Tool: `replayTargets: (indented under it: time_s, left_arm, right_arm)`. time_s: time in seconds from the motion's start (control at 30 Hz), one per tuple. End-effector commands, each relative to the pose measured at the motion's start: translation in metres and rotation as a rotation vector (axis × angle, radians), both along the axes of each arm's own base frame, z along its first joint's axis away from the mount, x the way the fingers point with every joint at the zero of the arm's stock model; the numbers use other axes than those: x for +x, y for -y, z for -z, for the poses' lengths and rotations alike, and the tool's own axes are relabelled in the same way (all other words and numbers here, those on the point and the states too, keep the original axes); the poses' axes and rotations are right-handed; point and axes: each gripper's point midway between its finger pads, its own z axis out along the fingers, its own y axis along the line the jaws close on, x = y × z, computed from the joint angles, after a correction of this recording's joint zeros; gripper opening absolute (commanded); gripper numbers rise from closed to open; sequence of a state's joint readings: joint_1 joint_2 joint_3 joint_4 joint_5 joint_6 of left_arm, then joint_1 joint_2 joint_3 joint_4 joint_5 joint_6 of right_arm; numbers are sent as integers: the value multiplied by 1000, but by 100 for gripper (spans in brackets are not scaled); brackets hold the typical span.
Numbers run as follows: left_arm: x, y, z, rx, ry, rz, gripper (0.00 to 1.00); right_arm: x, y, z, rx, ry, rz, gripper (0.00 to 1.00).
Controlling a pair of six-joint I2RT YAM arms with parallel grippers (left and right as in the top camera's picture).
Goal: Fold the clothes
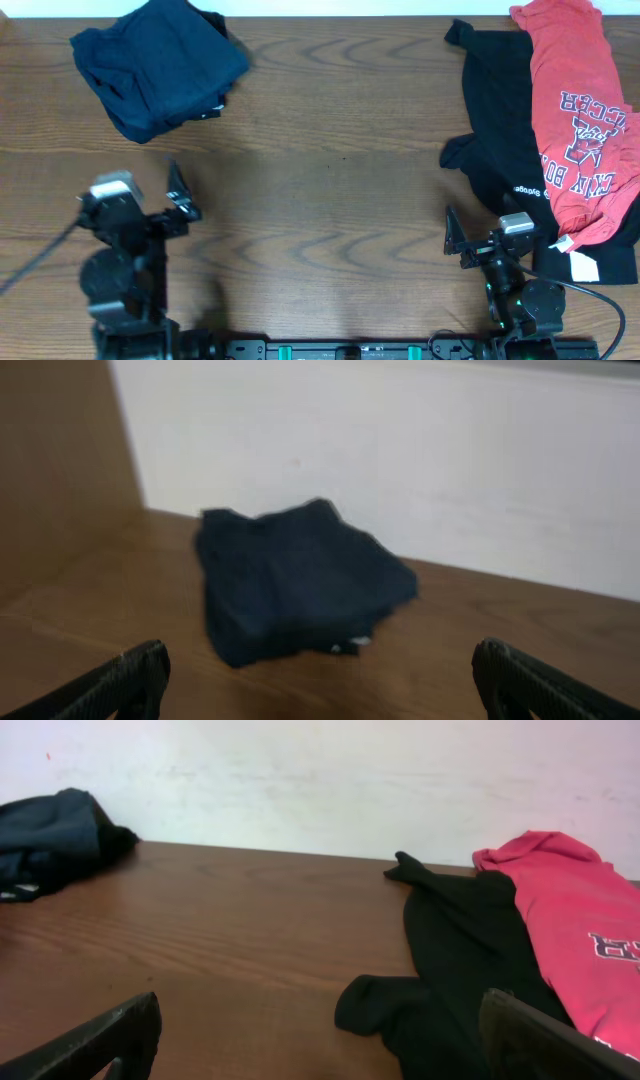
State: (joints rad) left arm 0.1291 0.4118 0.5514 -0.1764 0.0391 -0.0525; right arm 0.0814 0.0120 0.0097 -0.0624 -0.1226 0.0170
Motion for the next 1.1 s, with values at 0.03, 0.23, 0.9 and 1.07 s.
replayTargets:
  time_s: [0.03, 0.23, 0.9, 1.07]
  left_arm:
    - [-1, 19, 46, -51, 1, 106, 98]
    - [-2, 27, 87, -77, 19, 133, 98]
    - [-7, 33, 142, 28, -21, 125, 98]
    - [-10, 30, 147, 56, -40, 111, 98]
  right_arm:
    - [0, -1, 1, -7, 3, -5, 99]
    - [0, -1, 1, -7, 3, -5, 99]
    - [0, -1, 1, -7, 3, -5, 99]
    - [0, -1, 1, -7, 2, -5, 99]
